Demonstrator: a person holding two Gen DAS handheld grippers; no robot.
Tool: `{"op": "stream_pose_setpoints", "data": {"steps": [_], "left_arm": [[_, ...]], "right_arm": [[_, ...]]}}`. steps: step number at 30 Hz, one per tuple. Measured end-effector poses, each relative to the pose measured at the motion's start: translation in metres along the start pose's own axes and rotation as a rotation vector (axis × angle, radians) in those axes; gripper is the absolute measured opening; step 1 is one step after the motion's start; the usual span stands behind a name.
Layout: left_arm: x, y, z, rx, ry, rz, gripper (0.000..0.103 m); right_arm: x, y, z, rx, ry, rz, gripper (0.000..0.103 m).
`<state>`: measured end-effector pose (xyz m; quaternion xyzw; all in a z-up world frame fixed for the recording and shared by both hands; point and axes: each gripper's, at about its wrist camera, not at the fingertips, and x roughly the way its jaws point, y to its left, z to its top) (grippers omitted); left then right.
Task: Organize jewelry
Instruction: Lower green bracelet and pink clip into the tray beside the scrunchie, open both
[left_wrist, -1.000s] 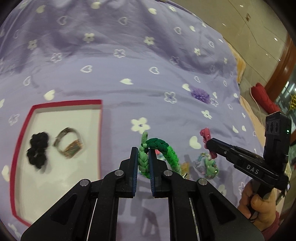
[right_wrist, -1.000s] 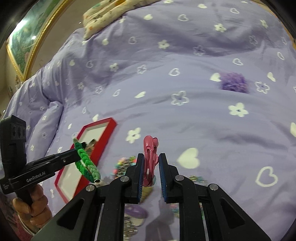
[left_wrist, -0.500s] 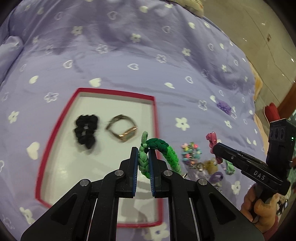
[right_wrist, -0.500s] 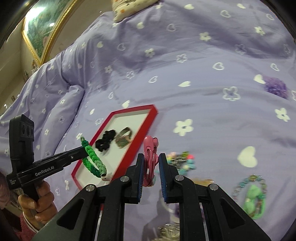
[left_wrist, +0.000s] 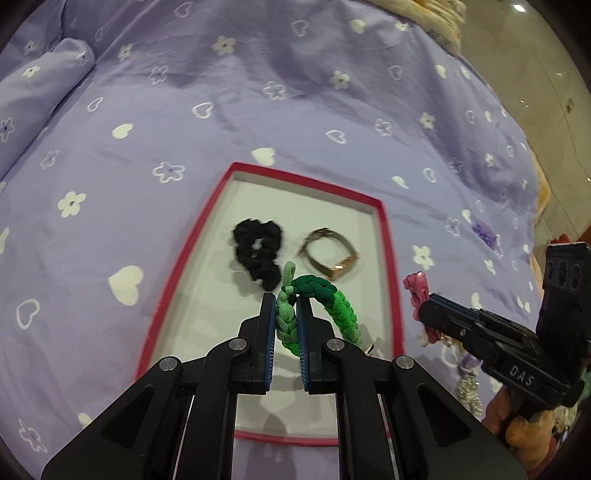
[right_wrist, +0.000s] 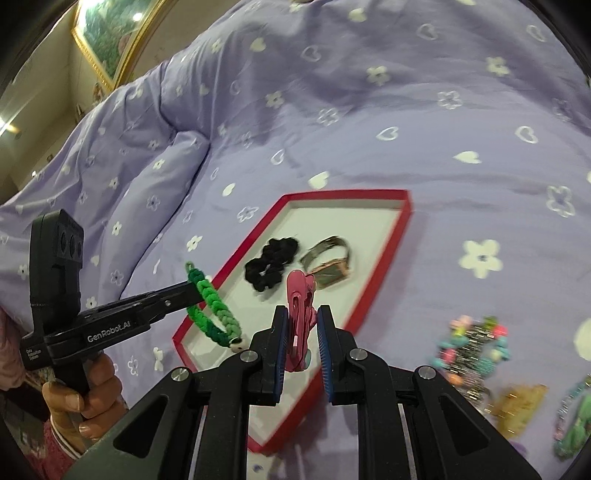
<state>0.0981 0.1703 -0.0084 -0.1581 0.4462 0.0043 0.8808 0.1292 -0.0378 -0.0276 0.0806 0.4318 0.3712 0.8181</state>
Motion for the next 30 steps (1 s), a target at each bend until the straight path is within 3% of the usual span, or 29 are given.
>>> {"op": "stream_pose_setpoints", "data": {"steps": [14,30], "left_arm": [[0.054,0.031,0.010,-0.019,0.085,0.056,0.009],[0.078,0.034,0.008,-0.001,0.136,0.108,0.015]], "right_arm": [[0.068,0.011,0.004,-0.048,0.124,-0.037,0.016],[0.090,0.020,0.006,-0.179,0.204,-0.122,0.017]]}}
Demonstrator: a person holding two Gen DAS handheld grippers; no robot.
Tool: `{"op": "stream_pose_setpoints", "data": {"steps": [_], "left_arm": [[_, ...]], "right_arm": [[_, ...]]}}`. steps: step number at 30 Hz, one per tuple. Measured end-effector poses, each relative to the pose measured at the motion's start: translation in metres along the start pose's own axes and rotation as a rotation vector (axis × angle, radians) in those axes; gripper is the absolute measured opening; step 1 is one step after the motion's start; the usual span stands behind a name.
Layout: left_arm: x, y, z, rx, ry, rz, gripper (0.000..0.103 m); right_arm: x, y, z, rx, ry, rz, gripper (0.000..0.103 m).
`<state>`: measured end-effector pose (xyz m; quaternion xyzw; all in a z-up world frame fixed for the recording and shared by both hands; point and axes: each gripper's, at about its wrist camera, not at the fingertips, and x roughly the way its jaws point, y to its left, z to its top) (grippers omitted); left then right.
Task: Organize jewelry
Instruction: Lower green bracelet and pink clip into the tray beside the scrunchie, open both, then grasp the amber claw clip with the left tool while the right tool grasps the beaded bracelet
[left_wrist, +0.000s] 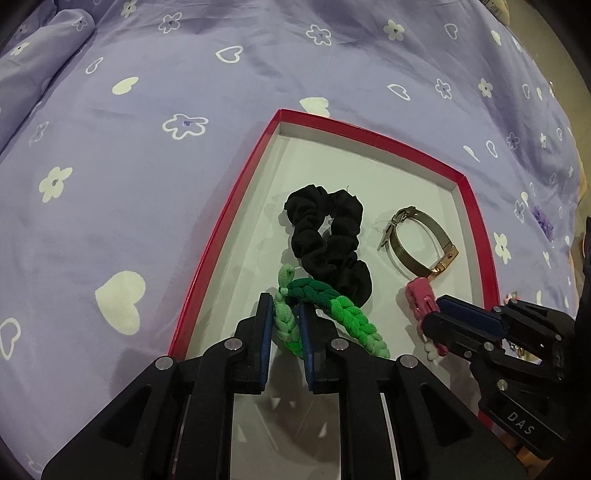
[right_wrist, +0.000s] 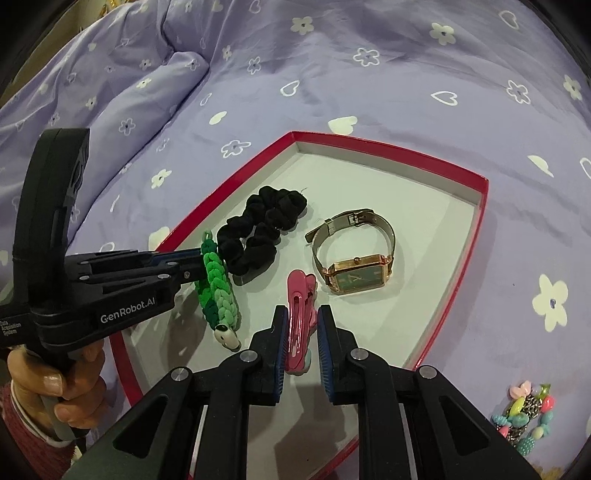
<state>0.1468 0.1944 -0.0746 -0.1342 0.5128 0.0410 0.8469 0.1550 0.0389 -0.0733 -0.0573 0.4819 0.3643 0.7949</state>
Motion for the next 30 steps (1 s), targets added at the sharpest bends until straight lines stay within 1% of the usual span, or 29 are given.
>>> {"op": "stream_pose_setpoints", "data": {"steps": [3,8,10,14,17,19,25,30], "left_arm": [[-0.001,0.001,0.001,-0.004,-0.001,0.002,0.023],[-0.005,0.004,-0.002,-0.016,-0.002,-0.003,0.025],[-0.008,0.005,-0.003,-0.022,-0.005,-0.009,0.031],[-0.019,0.004,-0.004,-0.027,-0.023,-0.015,0.037],[-0.028,0.003,-0.005,-0.032,-0.039,-0.021,0.040],[-0.038,0.001,-0.007,-0.039,-0.053,-0.032,0.042],[-0.063,-0.014,-0.016,-0.033,-0.082,-0.069,0.042],[-0.079,-0.039,-0.026,0.003,-0.096,-0.106,0.042]], "right_arm": [[0.002,0.002,0.001,-0.014,0.009,-0.004,0.017],[0.003,0.002,0.001,-0.020,0.014,-0.003,0.017],[0.002,0.001,0.002,-0.013,0.012,0.006,0.018],[-0.002,-0.002,0.002,0.017,-0.004,0.033,0.021],[-0.016,-0.005,0.000,0.039,-0.037,0.055,0.025],[-0.029,-0.009,-0.003,0.061,-0.068,0.067,0.030],[-0.069,-0.027,-0.017,0.114,-0.138,0.076,0.031],[-0.107,-0.056,-0.042,0.184,-0.189,0.047,0.032]]}}
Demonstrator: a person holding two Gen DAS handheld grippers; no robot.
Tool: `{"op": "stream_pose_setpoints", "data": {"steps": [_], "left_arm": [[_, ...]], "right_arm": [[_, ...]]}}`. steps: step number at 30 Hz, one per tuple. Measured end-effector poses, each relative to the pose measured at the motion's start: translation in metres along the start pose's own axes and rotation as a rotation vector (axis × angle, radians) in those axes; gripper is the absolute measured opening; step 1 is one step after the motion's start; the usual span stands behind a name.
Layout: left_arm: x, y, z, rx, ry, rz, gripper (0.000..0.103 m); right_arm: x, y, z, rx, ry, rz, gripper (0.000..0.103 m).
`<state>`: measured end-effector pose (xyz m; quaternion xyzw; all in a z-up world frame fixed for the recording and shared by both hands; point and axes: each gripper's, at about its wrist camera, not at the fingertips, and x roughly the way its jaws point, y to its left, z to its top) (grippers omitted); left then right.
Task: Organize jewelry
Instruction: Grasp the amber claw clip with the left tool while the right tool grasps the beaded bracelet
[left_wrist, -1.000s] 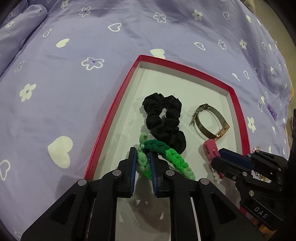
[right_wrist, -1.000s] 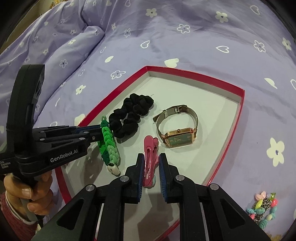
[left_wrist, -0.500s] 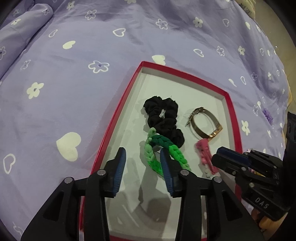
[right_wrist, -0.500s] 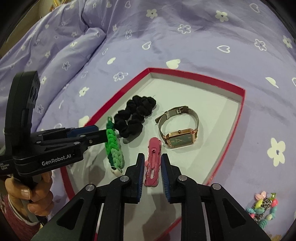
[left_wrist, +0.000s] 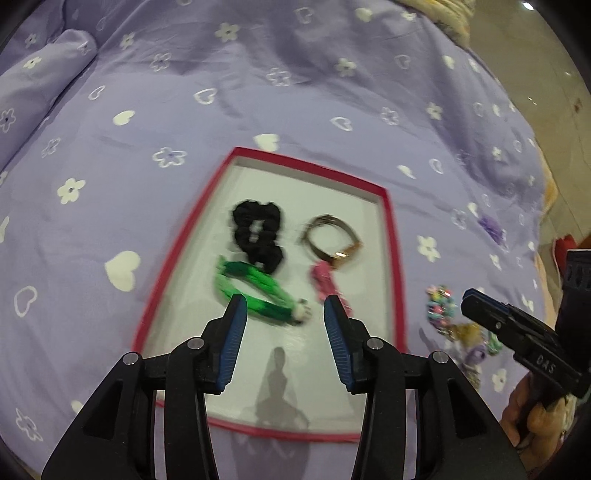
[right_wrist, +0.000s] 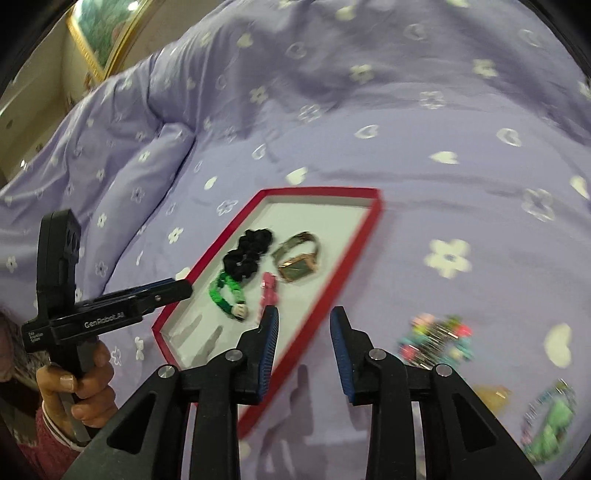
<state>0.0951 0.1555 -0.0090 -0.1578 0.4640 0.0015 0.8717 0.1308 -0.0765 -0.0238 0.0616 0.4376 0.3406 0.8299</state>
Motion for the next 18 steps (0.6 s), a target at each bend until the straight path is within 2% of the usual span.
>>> {"op": "stream_pose_setpoints", "data": {"steps": [10,18], "left_arm": [[-0.008,-0.059,-0.021,0.098,0.019,-0.072,0.042],[0.000,-0.101,-0.035,0.169,0.051,-0.104,0.042]], "right_arm": [[-0.067,-0.060,-0.030,0.119,-0.070,-0.109,0.037],[-0.101,-0.096,-0.056,0.193,-0.102,-0.170,0.037]]}}
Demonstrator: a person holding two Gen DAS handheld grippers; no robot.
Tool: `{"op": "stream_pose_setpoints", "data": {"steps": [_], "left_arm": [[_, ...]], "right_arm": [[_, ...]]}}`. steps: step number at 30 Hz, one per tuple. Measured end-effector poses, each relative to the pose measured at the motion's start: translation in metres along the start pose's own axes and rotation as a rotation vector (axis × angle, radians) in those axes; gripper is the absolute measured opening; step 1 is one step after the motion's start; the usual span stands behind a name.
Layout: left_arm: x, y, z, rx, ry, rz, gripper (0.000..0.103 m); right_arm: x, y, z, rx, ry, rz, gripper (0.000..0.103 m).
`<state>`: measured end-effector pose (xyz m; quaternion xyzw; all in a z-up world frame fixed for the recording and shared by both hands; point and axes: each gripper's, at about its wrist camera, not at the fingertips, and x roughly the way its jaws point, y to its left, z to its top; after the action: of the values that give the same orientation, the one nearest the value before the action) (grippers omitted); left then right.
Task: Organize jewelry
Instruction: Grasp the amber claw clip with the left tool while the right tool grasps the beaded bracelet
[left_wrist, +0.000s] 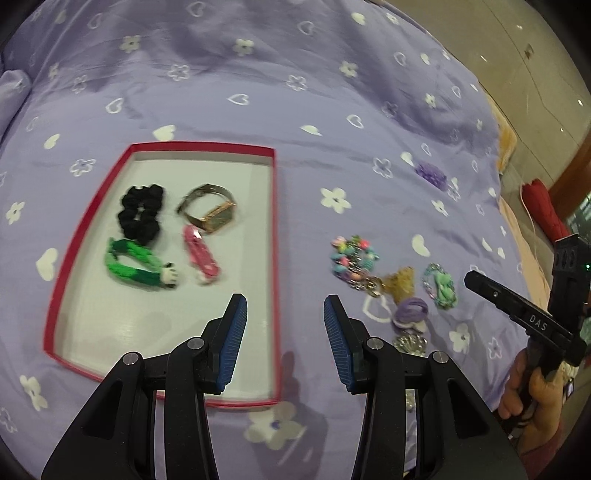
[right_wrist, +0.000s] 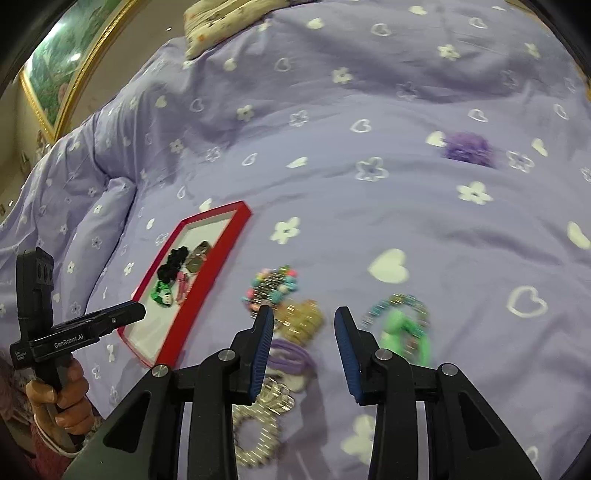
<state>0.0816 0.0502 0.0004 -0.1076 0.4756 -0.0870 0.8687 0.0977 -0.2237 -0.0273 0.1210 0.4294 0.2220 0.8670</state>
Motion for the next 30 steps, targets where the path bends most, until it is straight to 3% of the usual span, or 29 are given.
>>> {"op": "stream_pose_setpoints", "data": {"steps": [13,30], "left_arm": [[0.023,-0.053,-0.002,0.104,0.047,-0.044,0.042],[0.086,-0.125,0.025,0.263,0.140,-0.102,0.042]], "right_arm": [[-0.016,-0.047,-0.024,0.081,-0.004,-0.065,0.041],[0.011,-0.074,-0.010,0.062,0.036,-0.103,0.040]]}}
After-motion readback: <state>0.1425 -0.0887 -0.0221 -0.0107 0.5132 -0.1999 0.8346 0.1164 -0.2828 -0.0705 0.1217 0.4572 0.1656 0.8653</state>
